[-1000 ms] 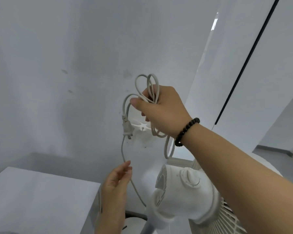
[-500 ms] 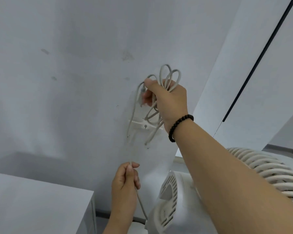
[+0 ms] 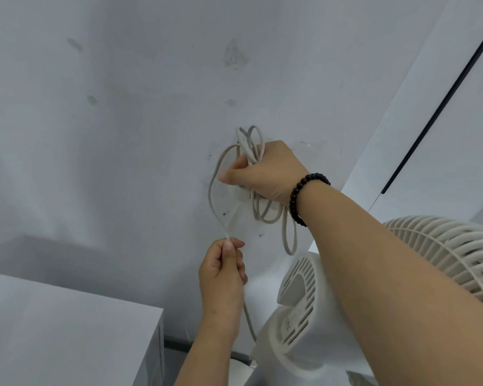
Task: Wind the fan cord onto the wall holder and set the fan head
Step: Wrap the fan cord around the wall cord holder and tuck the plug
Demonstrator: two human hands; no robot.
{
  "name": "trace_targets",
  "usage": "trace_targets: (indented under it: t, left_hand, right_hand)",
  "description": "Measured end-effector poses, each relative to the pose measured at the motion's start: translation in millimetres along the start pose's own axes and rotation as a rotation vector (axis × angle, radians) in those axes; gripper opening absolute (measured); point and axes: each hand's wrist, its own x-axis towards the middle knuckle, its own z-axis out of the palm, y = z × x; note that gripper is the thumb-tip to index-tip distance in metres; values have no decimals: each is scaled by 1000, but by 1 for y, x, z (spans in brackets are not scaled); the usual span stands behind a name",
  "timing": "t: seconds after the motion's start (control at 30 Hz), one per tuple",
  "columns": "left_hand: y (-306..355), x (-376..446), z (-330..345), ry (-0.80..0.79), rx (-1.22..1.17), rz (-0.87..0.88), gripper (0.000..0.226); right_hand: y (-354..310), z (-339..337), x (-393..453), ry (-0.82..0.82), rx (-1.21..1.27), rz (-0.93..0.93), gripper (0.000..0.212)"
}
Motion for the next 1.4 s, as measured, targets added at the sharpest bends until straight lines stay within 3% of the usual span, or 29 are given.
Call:
trace_targets:
  t: [0.1,0.23,0.4,0.63,0.7,0.9,1.0,1.2,1.4]
  left_hand:
    - [1,3,1,-3,25,-5,30]
    - [3,11,-2,0,-32,-97,30]
    - [5,16,-4,-20,-125,-203,29]
    - [4,19,-5,-70,-96,-215,27]
    - [3,21,-3,-87,-27,-203,27]
    - [-5,24,4,-15,24,-208,28]
    - [-7,24,5,24,-8,-204,28]
    - [-5,23,10,53,-441,-371,23]
    - [-2,22,9,27,-547,-413,22]
  right_hand:
    - [-1,11,2,14,-141,-15,18]
    - [-6,13,3,138,-148,-68,34]
    - [-9,14,5,305,120,-188,53]
    - [-17,0,2,432,511,-181,21]
    - [-17,-4,-1,422,600,-159,9]
    - [-11,-7,-6,319,530,-172,41]
    - [-12,-3,-3,357,401,-169,21]
    - [-11,1,1,333,304,-142,12]
    - [-10,5,3,299,324,-182,10]
